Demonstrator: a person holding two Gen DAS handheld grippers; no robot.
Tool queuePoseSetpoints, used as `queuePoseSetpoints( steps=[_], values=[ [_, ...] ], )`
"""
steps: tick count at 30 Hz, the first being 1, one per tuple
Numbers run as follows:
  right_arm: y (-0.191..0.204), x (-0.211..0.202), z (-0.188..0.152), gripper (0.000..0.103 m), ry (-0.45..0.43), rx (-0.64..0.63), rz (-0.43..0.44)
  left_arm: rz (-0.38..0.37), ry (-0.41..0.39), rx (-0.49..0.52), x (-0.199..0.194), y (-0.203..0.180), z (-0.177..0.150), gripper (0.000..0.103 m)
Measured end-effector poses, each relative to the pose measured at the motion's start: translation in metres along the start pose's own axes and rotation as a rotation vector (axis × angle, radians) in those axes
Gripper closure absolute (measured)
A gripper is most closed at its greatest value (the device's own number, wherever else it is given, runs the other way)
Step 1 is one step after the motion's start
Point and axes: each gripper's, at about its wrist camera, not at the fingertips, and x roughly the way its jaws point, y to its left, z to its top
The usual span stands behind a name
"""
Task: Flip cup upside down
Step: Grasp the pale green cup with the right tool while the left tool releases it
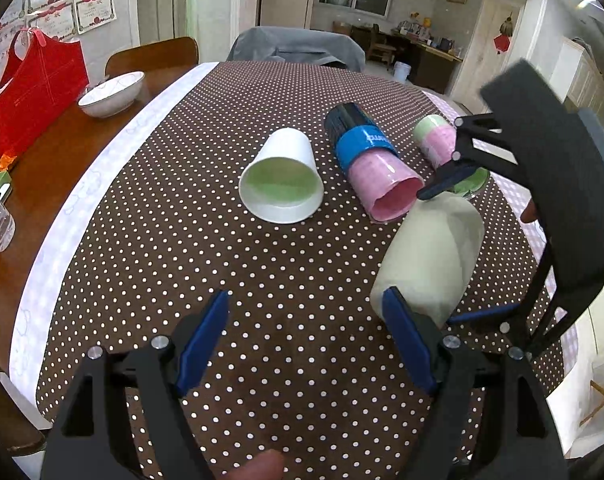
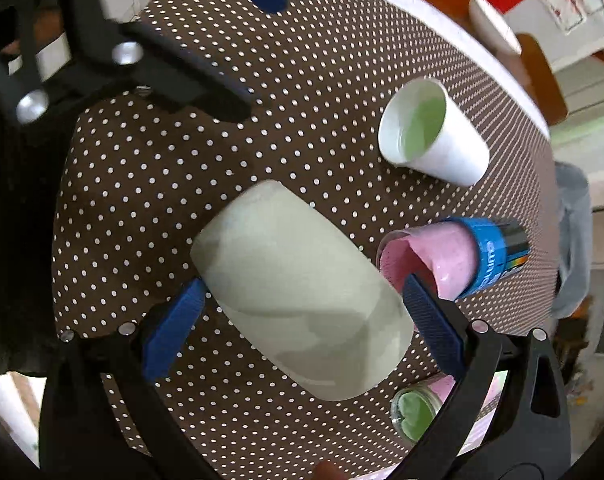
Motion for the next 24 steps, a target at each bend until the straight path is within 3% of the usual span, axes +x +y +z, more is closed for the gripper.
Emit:
queuePoseSetpoints(
  steps=[8, 18, 19, 21, 24],
  values=[
    [-0.017, 0.012, 0.011, 0.006, 0.091, 0.044, 0.076, -0.015, 0.0, 0.006, 0.001, -0.002, -0.002, 0.025],
    [-0.023, 0.021, 0.049, 0.007, 0.08, 0.021, 0.067, -0.006, 0.003, 0.001, -0.002, 0.001, -0.004, 0.025],
    [-0.025, 0.023, 0.051, 0.009, 0.088, 0.016, 0.063, -0.005, 0.004, 0.001, -0.002, 0.001, -0.004, 0.025],
    [-0.026, 0.029, 0.055, 0.027, 0.107, 0.005, 0.061, -0.005, 0.006, -0.001, -0.002, 0.001, -0.004, 0.025],
    [-0.029, 0.034, 0.059, 0.028, 0.114, 0.002, 0.051, -0.003, 0.009, -0.002, -0.002, 0.001, -0.005, 0.025]
  ],
)
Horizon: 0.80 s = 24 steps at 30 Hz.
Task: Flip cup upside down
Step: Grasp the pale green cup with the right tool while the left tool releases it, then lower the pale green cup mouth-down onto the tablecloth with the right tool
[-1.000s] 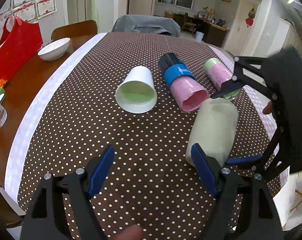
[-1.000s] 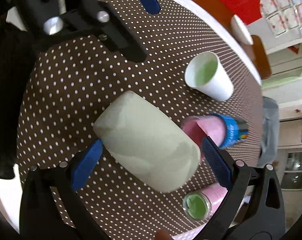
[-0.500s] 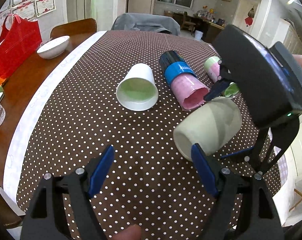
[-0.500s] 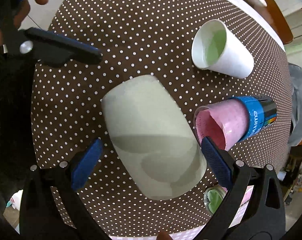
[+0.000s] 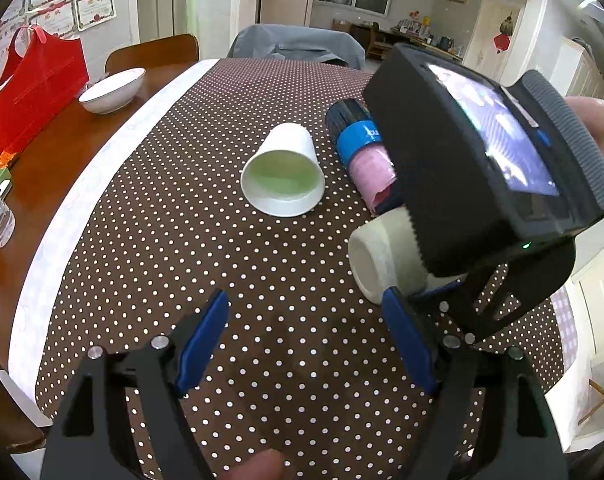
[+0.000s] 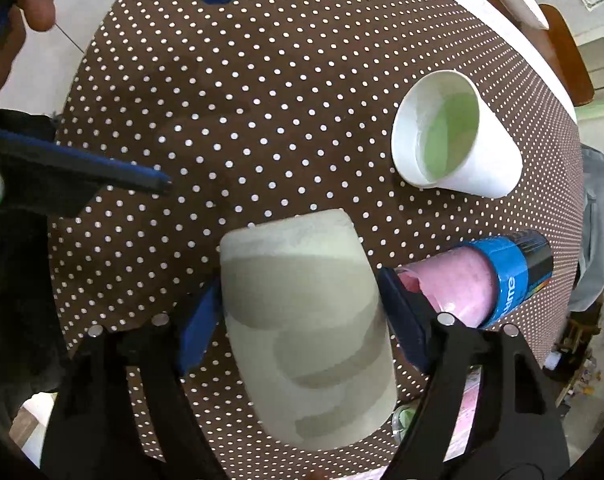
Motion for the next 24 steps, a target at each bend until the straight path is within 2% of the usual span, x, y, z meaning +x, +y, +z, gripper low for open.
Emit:
queuePoseSetpoints(
  steps=[3, 7, 11, 15, 24],
  values=[
    [-0.001, 0.002, 0.0, 0.028, -0.002, 0.017, -0.001, -0.003, 0.001, 0.002, -0.001, 0.0, -0.001, 0.025],
    [-0.016, -0.011, -0.014, 0.029, -0.06, 0.129, 0.002, -0.007, -0.006, 0.007, -0.004, -0.001, -0.001, 0.025],
    [-0.043, -0.031, -0.039, 0.029, -0.183, 0.342, 0.05, -0.009, -0.016, 0.017, -0.008, -0.003, 0.002, 0.025],
    [-0.054, -0.045, -0.069, 0.029, -0.293, 0.52, 0.093, -0.015, -0.03, 0.032, -0.012, -0.007, 0.005, 0.025],
    [-0.052, -0.065, -0.116, 0.03, -0.491, 0.802, 0.101, -0.024, -0.066, 0.073, -0.024, -0.023, 0.008, 0.025]
  ],
)
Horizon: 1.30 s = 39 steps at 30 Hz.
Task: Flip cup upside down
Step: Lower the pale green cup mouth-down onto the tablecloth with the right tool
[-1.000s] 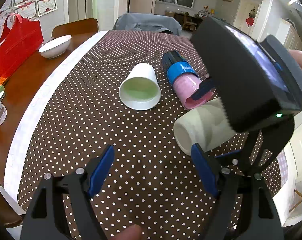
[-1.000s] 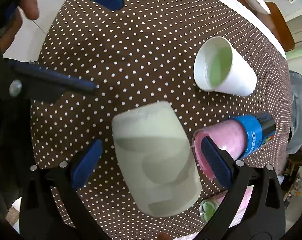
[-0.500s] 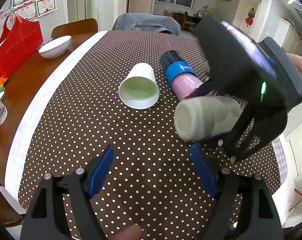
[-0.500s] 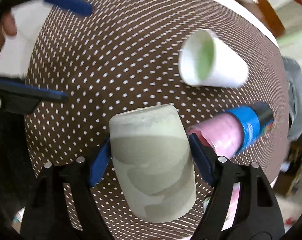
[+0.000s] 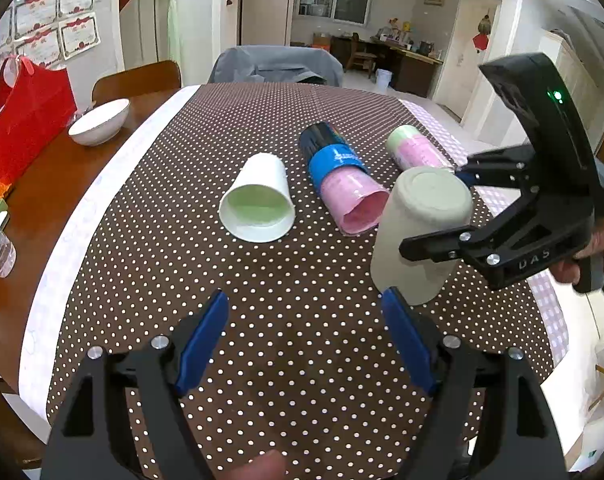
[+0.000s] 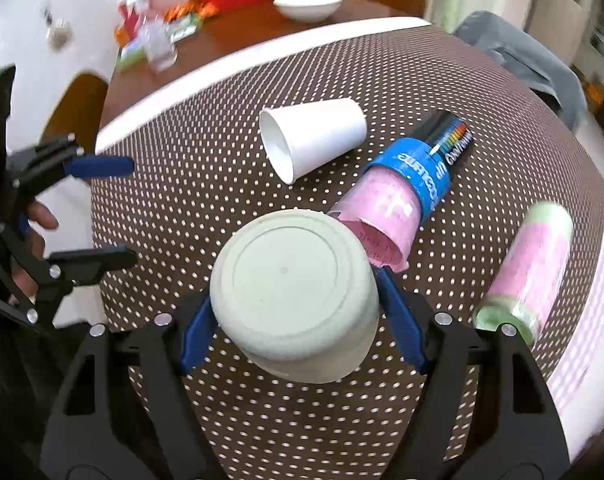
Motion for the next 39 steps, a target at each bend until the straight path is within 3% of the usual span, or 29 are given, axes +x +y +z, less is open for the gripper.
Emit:
queuePoseSetpoints(
  steps=[12, 18, 26, 39],
  values=[
    [0.015, -0.046, -0.028, 0.03, -0.276, 0.187, 0.011, 0.037, -0.068, 0.0, -0.034, -0.007, -0.004, 0.025],
    [0.034, -0.061, -0.044, 0.03, -0.391, 0.238, -0.043, 0.056, -0.102, -0.019, -0.051, -0.007, -0.012, 0.025],
    [0.056, -0.048, -0.052, 0.029, -0.424, 0.242, -0.154, 0.066, -0.116, -0.04, -0.063, -0.009, -0.028, 0.025],
    [0.061, -0.017, -0.056, 0.029, -0.385, 0.295, -0.177, 0.057, -0.163, -0.046, -0.082, -0.011, -0.038, 0.025]
  ],
)
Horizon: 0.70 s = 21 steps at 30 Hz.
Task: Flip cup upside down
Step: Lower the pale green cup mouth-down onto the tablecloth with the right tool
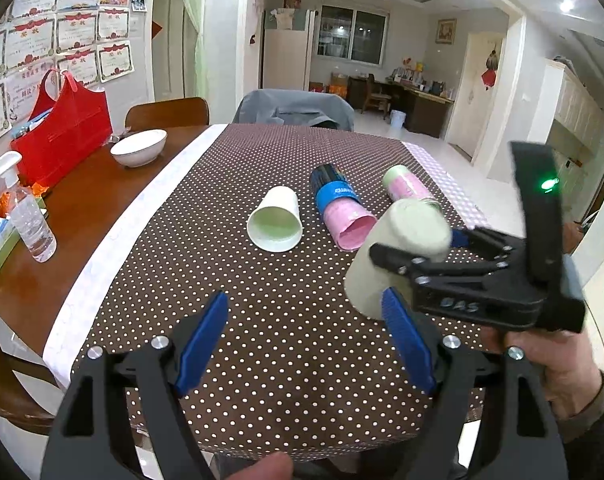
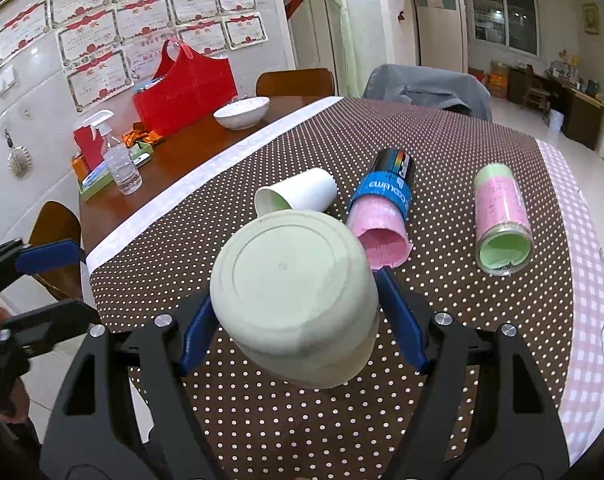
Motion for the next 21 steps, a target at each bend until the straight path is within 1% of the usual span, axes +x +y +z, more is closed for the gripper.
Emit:
queuePoseSetpoints(
  steps=[8, 10, 11, 12, 14, 21],
  values=[
    [-0.001, 0.018, -0.007, 0.029, 0.034, 0.015, -0.014, 0.008, -0.014, -0.009, -0.006, 0.002, 0.001, 0.025],
    [-0.001, 0.019, -0.008, 0.029, 0.028, 0.016, -0.012, 0.01, -0.015, -0.009, -0.007, 0.001, 0.002, 0.025],
    [-0.002, 0.019, -0.008, 0.024, 0.027, 0.019, -0.01, 0.01, -0.015, -0.008, -0.007, 0.001, 0.002, 0.025],
    [-0.002, 0.017, -0.008, 0.014, 0.02, 0.024, -0.014, 0.009, -0.014, -0.007, -0.007, 0.001, 0.002, 0.025],
    [-0.003, 0.01, -0.007, 0.007, -0.006, 0.032, -0.027, 0.008, -0.014, -0.006, -0.007, 0.001, 0.002, 0.025],
    [-0.011, -0.017, -0.002, 0.006, -0.065, 0.091, -0.07, -0.002, -0.026, 0.005, -0.013, -0.004, 0.002, 0.025]
  ],
)
